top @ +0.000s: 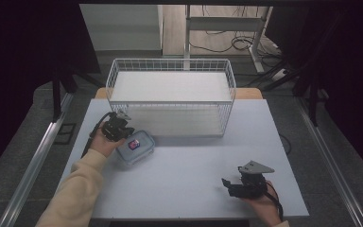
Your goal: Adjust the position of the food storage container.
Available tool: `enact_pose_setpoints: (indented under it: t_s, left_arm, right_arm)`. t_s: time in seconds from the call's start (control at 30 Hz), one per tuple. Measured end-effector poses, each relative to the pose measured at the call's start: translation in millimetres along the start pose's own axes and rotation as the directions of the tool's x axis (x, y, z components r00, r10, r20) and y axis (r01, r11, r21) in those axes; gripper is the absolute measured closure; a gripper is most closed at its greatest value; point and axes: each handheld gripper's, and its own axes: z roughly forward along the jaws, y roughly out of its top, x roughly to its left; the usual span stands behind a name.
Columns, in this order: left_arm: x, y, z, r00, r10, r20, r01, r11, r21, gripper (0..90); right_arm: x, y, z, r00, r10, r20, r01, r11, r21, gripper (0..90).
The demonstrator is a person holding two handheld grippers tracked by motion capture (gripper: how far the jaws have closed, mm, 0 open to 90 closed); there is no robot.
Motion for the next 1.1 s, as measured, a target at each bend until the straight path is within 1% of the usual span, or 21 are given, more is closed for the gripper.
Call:
enact_pose_setpoints:
  t_s: [0.03, 0.13, 0.17, 0.27, 0.3, 0.33, 0.43, 0.5, 0.6, 0.63, 0.67, 0.7, 0.73, 0.77, 0.9, 0.93, 1.0, 1.07, 1.1]
  left_arm:
    - [-0.1, -0.4, -0.1, 0.9999, -0.01, 0.002, 0.01, 0.9999, -0.001, 90.0]
    - [-0.4, -0.1, -0.3, 1.0, 0.002, 0.005, -0.002, 1.0, 0.001, 90.0]
    - [-1.5, -0.2, -0.3, 1.0, -0.006, 0.005, 0.006, 1.0, 0.001, 90.0]
    - [-3.3, 0.0, -0.4, 1.0, 0.002, 0.008, -0.002, 1.0, 0.001, 90.0]
    - [-3.8, 0.7, -0.5, 0.9998, 0.018, 0.005, -0.019, 0.9998, 0.004, 90.0]
    - [-3.8, 0.7, -0.5, 0.9998, 0.018, 0.005, -0.019, 0.9998, 0.004, 90.0]
    - [-3.9, 2.2, -0.4, 0.9994, 0.03, 0.018, -0.03, 0.9995, 0.013, 90.0]
    - [-3.7, 2.7, -0.3, 0.9993, 0.031, 0.02, -0.031, 0.9994, 0.015, 90.0]
    - [-2.7, 2.9, 0.0, 0.9991, 0.025, 0.033, -0.026, 0.9996, 0.013, 90.0]
    - [-2.8, 2.6, -0.1, 0.9987, 0.021, 0.046, -0.021, 0.9997, 0.012, 90.0]
    - [-2.8, 2.6, -0.1, 0.9987, 0.021, 0.046, -0.021, 0.9997, 0.012, 90.0]
    - [-3.8, 3.0, -0.1, 0.9979, 0.024, 0.06, -0.025, 0.9996, 0.012, 90.0]
    - [-3.8, 3.0, -0.1, 0.9979, 0.024, 0.06, -0.025, 0.9996, 0.012, 90.0]
    - [-4.4, 3.5, -0.4, 0.9973, 0.04, 0.061, -0.041, 0.9991, 0.015, 90.0]
    - [-14.9, 4.4, -1.6, 0.9961, 0.042, 0.078, -0.044, 0.9988, 0.023, 90.0]
    - [-17.2, 4.9, -1.9, 0.995, 0.058, 0.081, -0.06, 0.9979, 0.025, 90.0]
    - [-22.7, 5.3, -2.5, 0.9936, 0.071, 0.088, -0.073, 0.997, 0.025, 90.0]
    - [-27.2, 6.1, -3.0, 0.9902, 0.097, 0.1, -0.1, 0.9947, 0.022, 90.0]
    - [-29.8, 6.4, -3.2, 0.9885, 0.104, 0.11, -0.107, 0.9941, 0.02, 90.0]
  right_arm:
    - [0.0, 0.0, 0.0, 1.0, 0.0, 0.0, 0.0, 1.0, 0.0, 21.0]
    - [-0.4, -0.2, 0.4, 1.0, 0.001, 0.0, -0.001, 1.0, 0.003, 21.0]
    - [-0.5, -0.2, 0.5, 1.0, 0.002, 0.0, -0.002, 1.0, 0.003, 21.0]
    - [0.0, -0.2, 0.7, 1.0, 0.0, -0.001, 0.0, 1.0, 0.005, 21.0]
    - [0.7, -0.1, 1.3, 1.0, -0.002, -0.001, 0.002, 1.0, 0.003, 21.0]
    - [0.7, -0.1, 1.3, 1.0, -0.002, -0.001, 0.002, 1.0, 0.003, 21.0]
    - [2.0, 0.1, 2.4, 1.0, -0.004, -0.004, 0.004, 1.0, 0.008, 21.0]
    - [2.2, 0.1, 2.5, 1.0, -0.004, -0.005, 0.004, 1.0, 0.009, 20.9]
    - [1.9, 0.0, 2.7, 1.0, -0.003, -0.003, 0.003, 1.0, 0.009, 21.0]
    - [1.4, -0.1, 2.5, 1.0, -0.002, -0.003, 0.002, 1.0, 0.009, 20.9]
    - [1.4, -0.1, 2.5, 1.0, -0.002, -0.003, 0.002, 1.0, 0.009, 20.9]
    - [1.2, -0.1, 2.6, 1.0, -0.001, -0.002, 0.001, 1.0, 0.008, 20.9]
    - [1.2, -0.1, 2.6, 1.0, -0.001, -0.002, 0.001, 1.0, 0.008, 20.9]
    - [1.2, -0.1, 2.7, 1.0, -0.002, -0.002, 0.002, 1.0, 0.009, 20.9]
    - [1.6, -0.1, 2.5, 1.0, -0.003, -0.002, 0.003, 1.0, 0.009, 20.9]
    - [1.6, -0.1, 2.4, 1.0, -0.003, -0.002, 0.003, 1.0, 0.009, 20.9]
    - [1.4, -0.1, 2.1, 1.0, -0.002, -0.002, 0.002, 1.0, 0.01, 20.9]
    - [1.4, -0.1, 2.3, 1.0, -0.002, -0.002, 0.002, 1.0, 0.009, 20.9]
    - [1.4, -0.1, 2.3, 1.0, -0.002, -0.002, 0.002, 1.0, 0.009, 20.9]
